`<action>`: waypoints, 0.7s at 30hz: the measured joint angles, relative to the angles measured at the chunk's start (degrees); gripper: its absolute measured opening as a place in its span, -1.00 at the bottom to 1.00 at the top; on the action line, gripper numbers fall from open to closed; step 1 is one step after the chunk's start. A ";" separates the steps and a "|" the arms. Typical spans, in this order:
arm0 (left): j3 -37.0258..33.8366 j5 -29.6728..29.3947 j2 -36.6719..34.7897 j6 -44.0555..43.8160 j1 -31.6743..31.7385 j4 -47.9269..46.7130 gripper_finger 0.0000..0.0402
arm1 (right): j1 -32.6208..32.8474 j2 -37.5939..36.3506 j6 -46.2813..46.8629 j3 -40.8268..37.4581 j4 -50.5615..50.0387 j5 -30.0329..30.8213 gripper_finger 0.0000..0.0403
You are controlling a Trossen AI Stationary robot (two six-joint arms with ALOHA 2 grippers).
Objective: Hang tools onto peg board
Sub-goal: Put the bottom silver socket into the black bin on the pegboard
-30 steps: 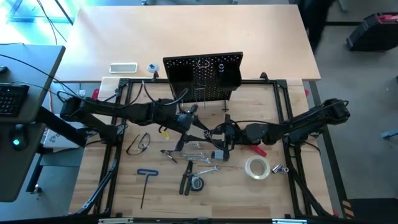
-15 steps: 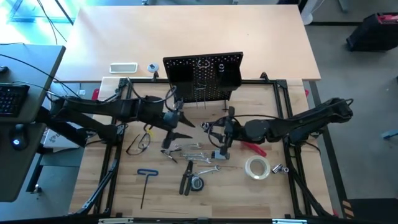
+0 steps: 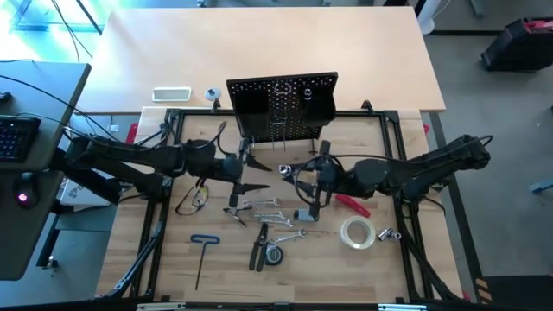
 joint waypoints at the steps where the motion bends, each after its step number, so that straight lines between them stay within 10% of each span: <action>1: -1.32 0.01 0.06 0.10 -0.02 3.79 -0.04 | 0.14 0.00 -0.51 0.00 1.25 -0.77 -0.44; 11: -12.47 3.54 2.06 -0.72 -0.52 43.13 -0.04 | 0.19 0.04 -2.31 0.00 7.64 -4.50 -0.44; 21: -12.56 2.95 3.63 0.05 -0.99 39.73 -0.04 | -0.85 -2.35 -14.07 0.00 12.75 15.28 -0.44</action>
